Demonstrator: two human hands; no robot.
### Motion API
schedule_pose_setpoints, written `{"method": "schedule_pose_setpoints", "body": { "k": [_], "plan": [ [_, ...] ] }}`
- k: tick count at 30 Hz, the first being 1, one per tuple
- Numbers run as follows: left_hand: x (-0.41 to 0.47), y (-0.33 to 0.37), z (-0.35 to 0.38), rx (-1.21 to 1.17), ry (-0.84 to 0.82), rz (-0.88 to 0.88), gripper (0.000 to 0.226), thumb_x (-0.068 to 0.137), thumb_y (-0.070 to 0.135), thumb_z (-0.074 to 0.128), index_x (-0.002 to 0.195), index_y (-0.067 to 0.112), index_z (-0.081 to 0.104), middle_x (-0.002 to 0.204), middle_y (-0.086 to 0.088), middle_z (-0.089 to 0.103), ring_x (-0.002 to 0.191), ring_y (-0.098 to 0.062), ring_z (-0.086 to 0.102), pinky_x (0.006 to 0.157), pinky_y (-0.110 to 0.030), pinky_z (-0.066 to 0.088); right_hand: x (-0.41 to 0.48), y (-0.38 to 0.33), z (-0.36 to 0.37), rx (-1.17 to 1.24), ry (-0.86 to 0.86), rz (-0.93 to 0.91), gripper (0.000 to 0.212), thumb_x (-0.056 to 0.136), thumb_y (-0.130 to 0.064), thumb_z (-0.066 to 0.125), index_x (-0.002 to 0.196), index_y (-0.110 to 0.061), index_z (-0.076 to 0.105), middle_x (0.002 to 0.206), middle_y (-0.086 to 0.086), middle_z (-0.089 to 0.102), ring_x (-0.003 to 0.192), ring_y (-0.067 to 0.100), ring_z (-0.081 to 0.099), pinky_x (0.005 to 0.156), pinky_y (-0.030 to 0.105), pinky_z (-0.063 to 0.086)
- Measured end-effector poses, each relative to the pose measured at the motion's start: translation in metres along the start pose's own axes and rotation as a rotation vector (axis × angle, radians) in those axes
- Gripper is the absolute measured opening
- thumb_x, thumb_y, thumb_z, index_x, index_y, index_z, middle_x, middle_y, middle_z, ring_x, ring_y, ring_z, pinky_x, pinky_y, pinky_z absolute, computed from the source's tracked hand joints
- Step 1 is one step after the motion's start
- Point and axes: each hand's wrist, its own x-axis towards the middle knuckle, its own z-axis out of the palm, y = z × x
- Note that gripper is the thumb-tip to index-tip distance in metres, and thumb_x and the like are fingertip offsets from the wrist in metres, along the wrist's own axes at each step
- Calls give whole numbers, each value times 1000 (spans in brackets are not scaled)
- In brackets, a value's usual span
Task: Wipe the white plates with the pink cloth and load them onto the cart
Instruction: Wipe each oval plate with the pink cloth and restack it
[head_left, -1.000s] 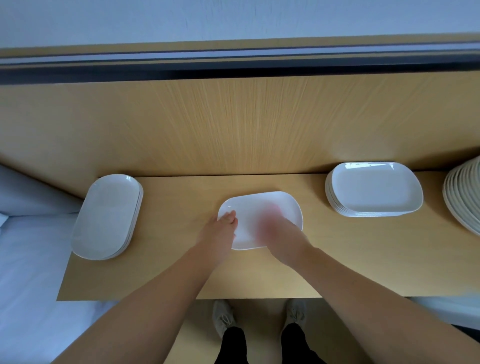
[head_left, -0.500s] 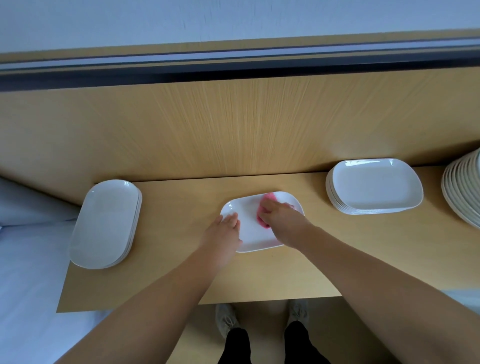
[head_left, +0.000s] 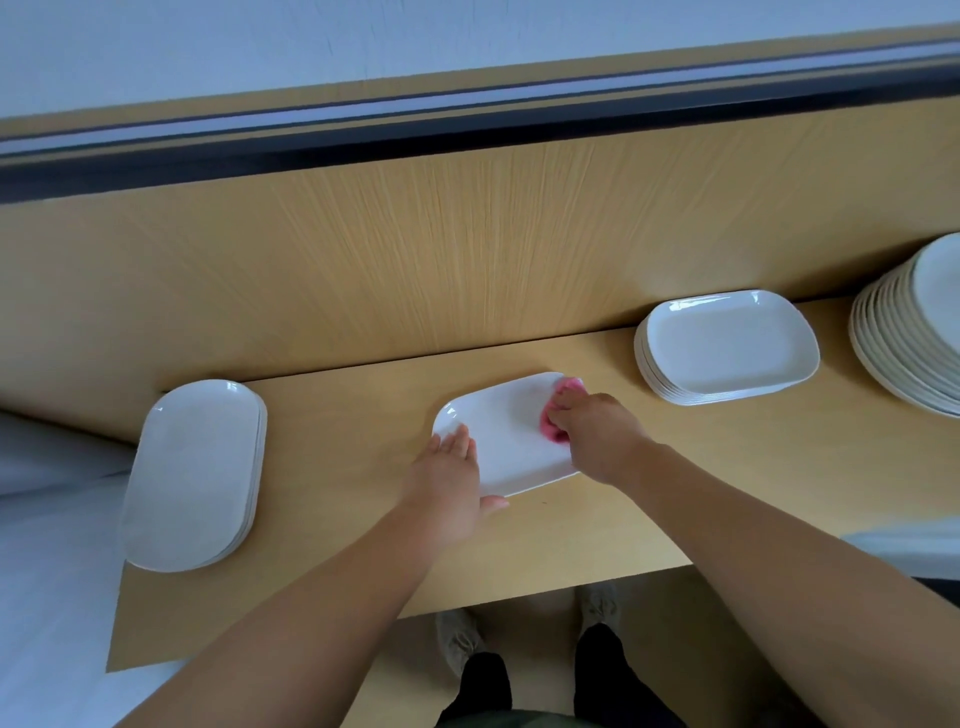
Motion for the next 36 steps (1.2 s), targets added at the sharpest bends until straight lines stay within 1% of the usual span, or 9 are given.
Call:
{"method": "schedule_pose_setpoints", "body": {
  "k": [5, 8, 13, 17, 23, 26, 29, 32, 36],
  "plan": [
    [0, 2, 3, 40, -10, -7, 87, 96, 64, 25, 153, 2, 2, 162, -12, -7, 149, -27, 2, 119, -33, 2, -14, -6, 5, -119, -103, 72, 30, 88, -9, 44, 102, -34, 53, 129, -10, 47, 137, 11, 27, 77, 31, 30],
    [-1, 3, 4, 68, 13, -2, 87, 97, 64, 24, 153, 1, 3, 162, -14, -6, 149, -28, 3, 120, -34, 1, -25, -11, 4, -84, -134, 111, 27, 86, -7, 43, 92, -34, 44, 125, -10, 46, 133, 10, 30, 75, 30, 32],
    [-1, 4, 3, 72, 13, -14, 87, 97, 64, 24, 153, 0, 3, 162, -13, -5, 149, -28, 3, 120, -35, 3, -35, -14, 1, 75, -182, 97, 29, 78, 1, 43, 74, -29, 42, 112, -2, 42, 91, 18, 51, 74, 30, 44],
    [1, 5, 5, 77, 5, -16, 87, 97, 63, 24, 153, 0, 3, 162, -13, -6, 149, -28, 1, 120, -34, 2, -43, -15, -4, 106, -201, 51, 31, 73, 5, 42, 73, -26, 44, 96, -3, 41, 68, 16, 45, 63, 24, 41],
    [0, 6, 5, 66, 17, -31, 87, 96, 65, 25, 153, 2, 4, 162, -10, -4, 149, -27, 6, 119, -33, 6, -53, -9, -10, 251, -197, -4, 32, 63, 6, 37, 69, -24, 49, 81, -2, 55, 75, 22, 56, 69, 37, 49],
    [4, 9, 4, 45, 38, -46, 89, 95, 66, 28, 153, 2, 7, 162, -10, 0, 147, -27, 14, 116, -32, 17, -64, 2, -19, 287, -95, -19, 35, 66, 5, 42, 67, -29, 49, 78, -8, 55, 78, 17, 55, 69, 31, 46],
    [4, 2, 6, 40, 55, -2, 88, 94, 65, 31, 153, 3, 8, 162, -10, 0, 149, -22, 9, 119, -31, 11, -71, 16, -24, 306, 16, -34, 41, 68, 6, 44, 65, -35, 44, 76, -15, 50, 79, 13, 52, 70, 28, 46],
    [-6, -5, 11, -31, 136, 59, 73, 98, 52, 39, 152, 8, 16, 162, -5, 4, 149, -19, 6, 120, -30, 3, -70, 22, -27, 321, 50, -55, 39, 68, 6, 45, 67, -34, 47, 76, -17, 49, 80, 13, 52, 69, 27, 45],
    [-16, -1, 22, -29, 180, 80, 50, 100, 13, 33, 149, 16, 28, 162, 1, 11, 148, -14, 11, 119, -28, 1, -66, 22, -28, 313, 114, -137, 36, 69, 5, 46, 73, -30, 53, 76, -17, 50, 80, 10, 51, 67, 25, 41]
  ]
}}
